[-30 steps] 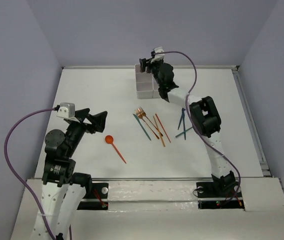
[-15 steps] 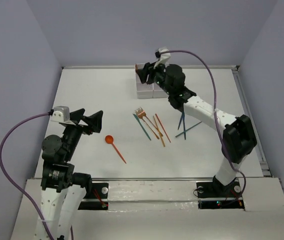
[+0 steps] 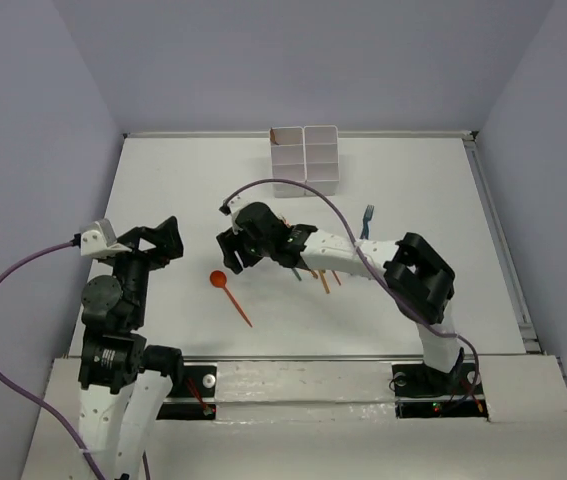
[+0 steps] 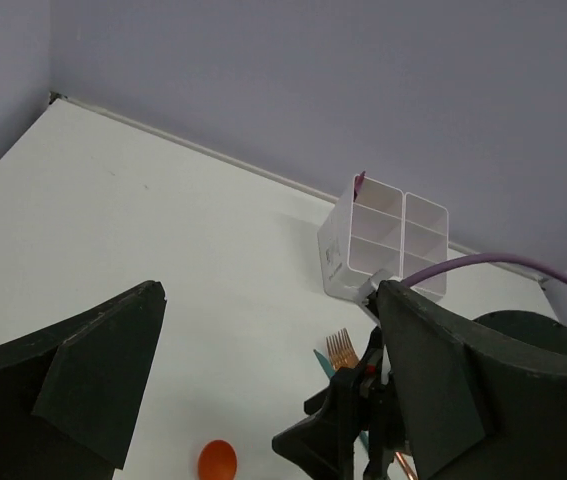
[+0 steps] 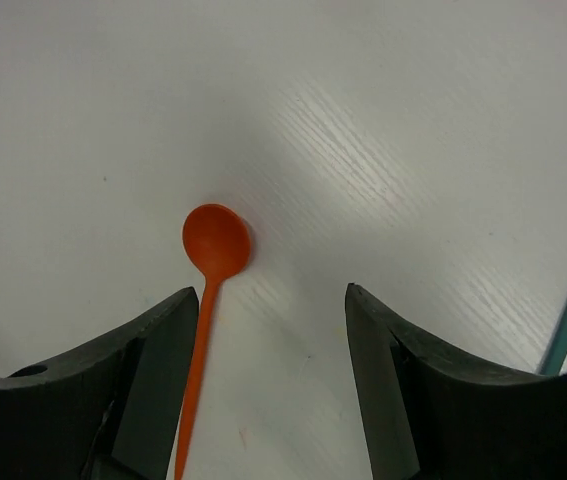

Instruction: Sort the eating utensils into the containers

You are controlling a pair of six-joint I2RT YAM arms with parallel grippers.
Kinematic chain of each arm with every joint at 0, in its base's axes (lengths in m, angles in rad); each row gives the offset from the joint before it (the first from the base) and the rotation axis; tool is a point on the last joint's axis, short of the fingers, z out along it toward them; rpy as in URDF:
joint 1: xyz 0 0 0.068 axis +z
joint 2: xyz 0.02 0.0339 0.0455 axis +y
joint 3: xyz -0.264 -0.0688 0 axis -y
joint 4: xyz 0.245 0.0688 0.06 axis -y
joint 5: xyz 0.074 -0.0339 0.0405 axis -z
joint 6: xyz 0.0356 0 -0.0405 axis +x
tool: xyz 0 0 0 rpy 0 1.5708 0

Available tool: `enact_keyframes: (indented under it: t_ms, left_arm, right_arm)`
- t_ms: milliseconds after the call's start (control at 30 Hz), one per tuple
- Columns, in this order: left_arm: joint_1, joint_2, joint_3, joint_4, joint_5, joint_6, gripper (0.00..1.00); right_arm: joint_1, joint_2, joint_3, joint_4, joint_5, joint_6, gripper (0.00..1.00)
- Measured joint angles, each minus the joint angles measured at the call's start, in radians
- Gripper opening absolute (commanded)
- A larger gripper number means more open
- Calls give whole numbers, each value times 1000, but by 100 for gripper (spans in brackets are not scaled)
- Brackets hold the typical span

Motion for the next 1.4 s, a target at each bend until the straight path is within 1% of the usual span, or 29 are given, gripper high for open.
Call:
enact_keyframes:
  t_ms: [133,400,433,467,567,633,667,733,767,800,1100,1233,1300,1400]
  left_arm:
    - [0,-8,9,-7,-36,-9,99]
    - [0,-13,9,-10,-43,-10,99]
    - [0,-13,9,-10,-43,-10,99]
    - [0,-13,9,-10,-43,-10,99]
    - [0,-14,9,-10,-43,-10,99]
    - [0,-14,9,-10,-42,-10,99]
    - [0,-14,9,-10,-42,-10,99]
    - [0,-14,9,-10,-42,-10,99]
    - [0,-14,9,-10,-42,-10,99]
    - [0,-14,9,-10,-42,-10,99]
    - [0,-14,9,-10,-35,-10,99]
    - [0,-11,9,-10,-23,-10,99]
    - [0,-4,9,-10,-4,-9,99]
    - [0,15,9,-8,25,-6,99]
  right_arm:
    - [27,76,66,-76,23,17,63]
    - [105,204,149,-208,37,30,59]
    - [109,211,161,-214,39,30,56]
    - [116,221,182,-221,45,31,50]
    - [124,249,222,-239,58,39,43]
    - [127,262,241,-250,76,43,33]
    - [127,267,245,-253,82,44,26]
    - [127,283,275,-280,115,45,17]
    - [127,291,290,-292,130,43,9]
    - [127,297,301,-300,144,42,7]
    - [118,297,304,-295,240,0,7]
    - [44,195,171,-165,243,-34,7]
    - [-24,126,120,-74,225,-43,7]
    - [-158,49,112,90,211,-52,7]
